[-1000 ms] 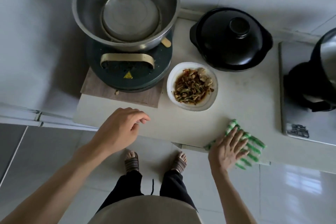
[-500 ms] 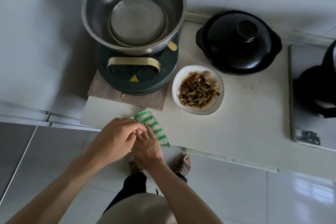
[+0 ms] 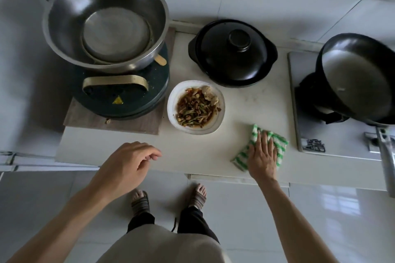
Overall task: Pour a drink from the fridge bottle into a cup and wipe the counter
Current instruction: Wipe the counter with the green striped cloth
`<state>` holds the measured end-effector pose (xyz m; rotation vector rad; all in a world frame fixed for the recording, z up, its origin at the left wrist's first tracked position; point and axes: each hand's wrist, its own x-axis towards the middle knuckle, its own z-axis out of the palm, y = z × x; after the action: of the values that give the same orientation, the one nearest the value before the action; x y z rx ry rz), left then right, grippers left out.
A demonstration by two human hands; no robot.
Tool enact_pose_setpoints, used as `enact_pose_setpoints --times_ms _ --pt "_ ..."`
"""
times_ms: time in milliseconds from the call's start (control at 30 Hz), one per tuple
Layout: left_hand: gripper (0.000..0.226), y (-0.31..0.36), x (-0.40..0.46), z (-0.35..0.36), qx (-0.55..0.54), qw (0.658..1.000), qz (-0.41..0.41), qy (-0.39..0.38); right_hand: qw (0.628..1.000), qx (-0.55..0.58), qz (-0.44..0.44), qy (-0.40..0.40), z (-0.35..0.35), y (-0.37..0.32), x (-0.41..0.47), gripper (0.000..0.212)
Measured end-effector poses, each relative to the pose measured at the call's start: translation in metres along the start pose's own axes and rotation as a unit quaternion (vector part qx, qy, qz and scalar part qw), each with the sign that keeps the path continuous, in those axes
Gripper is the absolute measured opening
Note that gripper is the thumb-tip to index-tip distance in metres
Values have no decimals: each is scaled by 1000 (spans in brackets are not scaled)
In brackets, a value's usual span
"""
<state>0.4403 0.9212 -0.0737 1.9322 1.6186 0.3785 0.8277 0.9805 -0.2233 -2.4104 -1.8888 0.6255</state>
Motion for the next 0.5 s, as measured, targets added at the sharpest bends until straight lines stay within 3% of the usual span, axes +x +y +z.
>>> enact_pose_setpoints --times_ms 267,500 --pt "35 9 8 -29 20 1000 16 13 994 -35 59 -79 -36 -21 10 63" --pt "40 22 27 -84 48 994 78 68 999 33 -18 -26 -118 -99 -2 51"
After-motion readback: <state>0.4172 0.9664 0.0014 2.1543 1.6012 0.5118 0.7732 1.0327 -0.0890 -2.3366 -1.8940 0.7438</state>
